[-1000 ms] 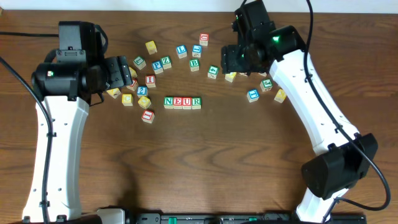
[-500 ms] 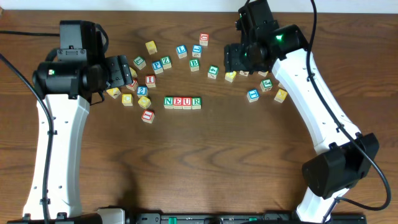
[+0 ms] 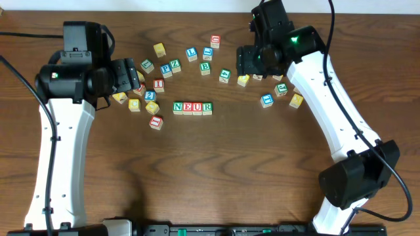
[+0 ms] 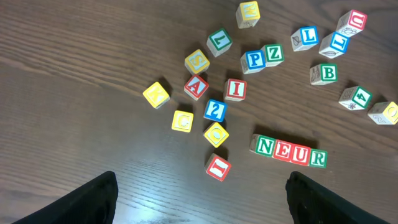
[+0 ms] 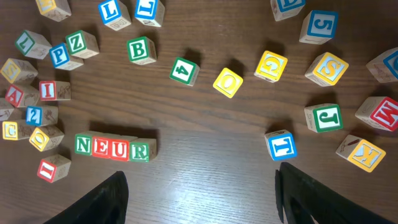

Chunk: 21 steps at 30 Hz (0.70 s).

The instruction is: Spell out NEURIPS

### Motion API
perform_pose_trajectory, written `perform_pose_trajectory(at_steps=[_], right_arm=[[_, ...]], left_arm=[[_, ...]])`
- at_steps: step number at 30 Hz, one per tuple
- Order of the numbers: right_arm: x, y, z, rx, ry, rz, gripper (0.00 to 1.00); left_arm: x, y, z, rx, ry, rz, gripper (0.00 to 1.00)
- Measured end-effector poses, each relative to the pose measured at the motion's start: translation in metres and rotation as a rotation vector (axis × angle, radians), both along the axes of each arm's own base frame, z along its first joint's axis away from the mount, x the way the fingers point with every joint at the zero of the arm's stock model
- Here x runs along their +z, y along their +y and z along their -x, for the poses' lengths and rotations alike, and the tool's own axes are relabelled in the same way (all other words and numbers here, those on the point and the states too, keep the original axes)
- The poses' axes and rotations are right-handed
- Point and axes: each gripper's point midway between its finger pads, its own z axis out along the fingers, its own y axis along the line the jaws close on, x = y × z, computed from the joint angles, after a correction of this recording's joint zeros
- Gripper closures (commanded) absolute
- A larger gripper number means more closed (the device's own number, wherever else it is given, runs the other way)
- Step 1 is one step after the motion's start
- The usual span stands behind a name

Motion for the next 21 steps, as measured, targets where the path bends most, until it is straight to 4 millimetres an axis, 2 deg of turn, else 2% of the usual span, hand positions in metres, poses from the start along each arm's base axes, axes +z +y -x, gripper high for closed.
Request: perform_pose_trajectory(at_steps=[13, 21], right_arm=[[0.0006, 0.0004, -0.0010, 0.000, -0.005, -0.002, 0.27], [0.0006, 0.0004, -0.0010, 0.000, -0.005, -0.002, 0.26]], left_arm=[[0.0002, 0.0000, -0.0008, 0.000, -0.003, 0.000, 0.15], [0.0057, 0.0001, -0.0097, 0.013, -0.046, 0.008, 0.15]])
